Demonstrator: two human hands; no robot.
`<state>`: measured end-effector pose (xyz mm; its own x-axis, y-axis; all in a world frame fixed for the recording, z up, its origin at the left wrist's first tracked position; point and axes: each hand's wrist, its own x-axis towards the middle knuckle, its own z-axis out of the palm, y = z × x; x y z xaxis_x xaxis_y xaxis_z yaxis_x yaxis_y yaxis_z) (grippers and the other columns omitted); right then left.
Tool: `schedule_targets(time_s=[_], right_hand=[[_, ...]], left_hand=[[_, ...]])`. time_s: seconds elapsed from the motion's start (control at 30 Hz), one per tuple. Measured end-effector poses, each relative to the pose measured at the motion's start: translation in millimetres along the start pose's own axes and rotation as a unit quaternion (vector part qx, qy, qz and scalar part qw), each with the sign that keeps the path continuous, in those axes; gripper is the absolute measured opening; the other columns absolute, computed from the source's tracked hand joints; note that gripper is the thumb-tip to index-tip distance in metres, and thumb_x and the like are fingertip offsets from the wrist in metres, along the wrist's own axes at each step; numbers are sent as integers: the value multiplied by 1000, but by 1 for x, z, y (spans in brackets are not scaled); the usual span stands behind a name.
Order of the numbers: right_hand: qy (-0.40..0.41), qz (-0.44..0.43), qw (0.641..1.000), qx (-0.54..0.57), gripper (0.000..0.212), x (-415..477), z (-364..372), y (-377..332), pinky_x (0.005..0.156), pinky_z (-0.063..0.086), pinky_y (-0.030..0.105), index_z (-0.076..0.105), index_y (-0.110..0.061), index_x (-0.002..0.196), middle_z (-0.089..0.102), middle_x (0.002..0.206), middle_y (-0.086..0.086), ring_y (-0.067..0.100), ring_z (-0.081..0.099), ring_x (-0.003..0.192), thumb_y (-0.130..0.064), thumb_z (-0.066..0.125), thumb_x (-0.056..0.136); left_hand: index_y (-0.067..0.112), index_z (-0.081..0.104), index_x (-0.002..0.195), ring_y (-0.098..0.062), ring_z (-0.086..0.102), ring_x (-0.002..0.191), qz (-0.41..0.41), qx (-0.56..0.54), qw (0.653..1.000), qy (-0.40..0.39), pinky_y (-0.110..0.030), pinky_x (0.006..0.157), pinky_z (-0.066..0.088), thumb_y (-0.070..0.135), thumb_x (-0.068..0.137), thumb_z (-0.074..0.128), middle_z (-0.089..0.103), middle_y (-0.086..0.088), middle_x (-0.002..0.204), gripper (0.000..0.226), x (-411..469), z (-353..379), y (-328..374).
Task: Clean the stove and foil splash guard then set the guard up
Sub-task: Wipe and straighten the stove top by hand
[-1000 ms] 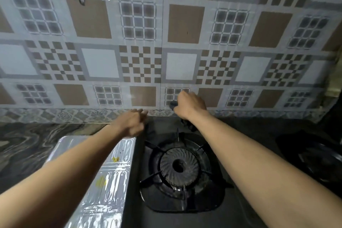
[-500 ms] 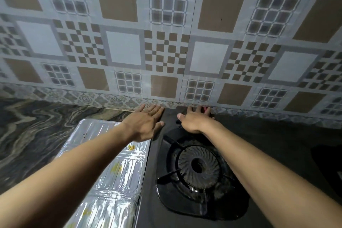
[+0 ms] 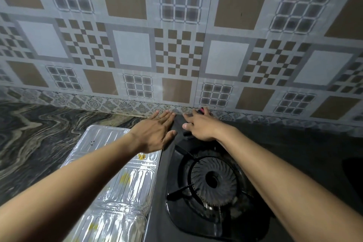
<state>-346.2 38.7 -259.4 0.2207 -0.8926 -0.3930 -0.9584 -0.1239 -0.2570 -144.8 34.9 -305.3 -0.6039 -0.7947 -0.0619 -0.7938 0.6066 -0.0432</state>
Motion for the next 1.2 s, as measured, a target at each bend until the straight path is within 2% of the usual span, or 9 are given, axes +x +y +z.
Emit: schedule_targets(time_s=[0.17,0.33,0.4,0.5,0.6,0.87,0.97,1.07,1.2], right_hand=[[-32,-7,999,2,55,-9,-13,38,121,-4,52,22,-33,156,0,166,-2,28,-14,151,-40,41,105],[-26,64,997,-27,47,-29,-34,72,112,28,35,47,-15,146,42,153,9,30,39,139,-30,49,102],[-24,83,996,-29,47,-33,-36,69,108,32,34,47,-14,145,45,151,12,30,44,134,-27,48,100],[-22,64,997,-45,52,-32,-30,49,118,15,36,29,-17,155,22,163,6,27,21,149,-32,37,106],[-17,18,1000,-14,51,-21,-22,31,122,-1,49,34,-28,153,16,165,1,29,-5,152,-45,38,105],[-34,-38,997,-56,58,2,-8,11,119,3,63,21,-30,156,1,166,4,30,-17,150,-41,42,104],[-1,-19,1000,7,64,4,-3,1,119,12,59,16,-26,156,11,164,14,38,6,151,-39,48,102],[37,-43,997,46,44,7,-3,-10,113,28,54,31,-15,136,38,148,19,35,35,139,-33,52,101],[48,-65,996,50,36,9,-7,-4,82,39,39,40,-20,126,49,132,9,25,52,107,-38,55,99]], left_hand=[[10,-7,157,-17,-2,154,3,-7,1000,-5,-33,124,-7,57,100,3,0,-11,166,74,0,0,1],[10,-8,157,-17,-3,154,2,-4,1000,-9,-34,124,-6,56,101,3,-2,-10,166,73,0,-4,0],[11,-8,157,-17,-4,153,2,-7,1000,-11,-35,124,-6,56,101,2,-3,-9,166,73,-1,-4,0],[12,-9,156,-17,-6,153,-1,-16,1000,-15,-37,124,-6,56,101,2,-5,-8,165,72,-2,-3,2],[14,-7,157,-19,-6,153,-7,-37,999,-14,-39,125,-4,56,97,0,-6,-7,165,73,-1,-3,2],[13,-4,158,-18,-5,153,-22,-79,997,-1,-37,123,-6,51,97,4,-4,-7,166,72,-2,3,-1],[11,-3,158,-16,-4,153,-32,-93,995,1,-32,120,-8,48,101,9,-3,-7,166,68,-2,4,-1],[10,-1,158,-18,-4,153,-42,-104,994,-8,-31,119,-7,44,105,16,-2,-9,166,65,0,3,2],[10,1,158,-19,-3,154,-45,-99,994,-22,-35,121,-5,45,104,15,1,-9,166,66,0,-2,1]])
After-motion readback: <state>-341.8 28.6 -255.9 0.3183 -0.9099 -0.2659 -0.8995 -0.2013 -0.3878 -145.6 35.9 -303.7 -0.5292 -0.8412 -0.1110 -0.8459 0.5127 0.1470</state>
